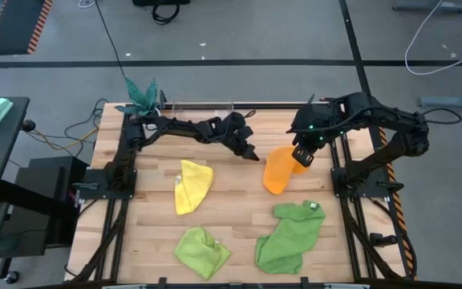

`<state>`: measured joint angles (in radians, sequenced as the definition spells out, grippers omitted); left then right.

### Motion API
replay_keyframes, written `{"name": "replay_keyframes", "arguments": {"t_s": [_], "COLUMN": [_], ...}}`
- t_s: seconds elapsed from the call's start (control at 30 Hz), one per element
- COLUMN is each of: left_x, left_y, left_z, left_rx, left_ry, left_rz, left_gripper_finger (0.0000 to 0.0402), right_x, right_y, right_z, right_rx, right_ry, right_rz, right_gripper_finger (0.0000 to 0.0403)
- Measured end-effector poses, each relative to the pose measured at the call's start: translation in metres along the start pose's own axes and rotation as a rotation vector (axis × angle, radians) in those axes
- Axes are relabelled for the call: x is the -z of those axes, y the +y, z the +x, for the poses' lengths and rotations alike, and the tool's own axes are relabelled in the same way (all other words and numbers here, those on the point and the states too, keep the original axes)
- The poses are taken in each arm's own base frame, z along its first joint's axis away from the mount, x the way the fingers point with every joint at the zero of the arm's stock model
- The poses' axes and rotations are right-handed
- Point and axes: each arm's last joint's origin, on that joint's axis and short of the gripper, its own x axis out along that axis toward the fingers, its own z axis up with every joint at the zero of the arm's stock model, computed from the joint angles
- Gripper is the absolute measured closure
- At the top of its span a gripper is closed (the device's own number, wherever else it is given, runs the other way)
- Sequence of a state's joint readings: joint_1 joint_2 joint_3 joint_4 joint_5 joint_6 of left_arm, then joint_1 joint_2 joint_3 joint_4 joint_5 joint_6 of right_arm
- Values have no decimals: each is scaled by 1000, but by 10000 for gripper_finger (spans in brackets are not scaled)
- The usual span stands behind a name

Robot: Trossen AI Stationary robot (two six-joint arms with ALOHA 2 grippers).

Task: Fold microfiber towels
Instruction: Fold the orange towel

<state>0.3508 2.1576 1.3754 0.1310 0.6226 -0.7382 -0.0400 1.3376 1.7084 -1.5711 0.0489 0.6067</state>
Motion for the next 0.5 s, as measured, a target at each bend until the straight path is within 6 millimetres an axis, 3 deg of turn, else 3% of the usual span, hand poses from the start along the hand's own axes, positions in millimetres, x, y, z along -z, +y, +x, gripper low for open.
{"name": "replay_keyframes", "arguments": {"t_s": [0.5], "left_x": [-7], "left_y": [6], "left_z": [4], "left_rx": [-47], "left_ry": [-124], "left_rz": [6], "left_gripper_finger": [249], "right_x": [8], "right_y": [12], "right_z": [-1], "right_rx": [-50], "right_ry": [38], "right_rz": [42], "right_gripper_finger": [403]}}
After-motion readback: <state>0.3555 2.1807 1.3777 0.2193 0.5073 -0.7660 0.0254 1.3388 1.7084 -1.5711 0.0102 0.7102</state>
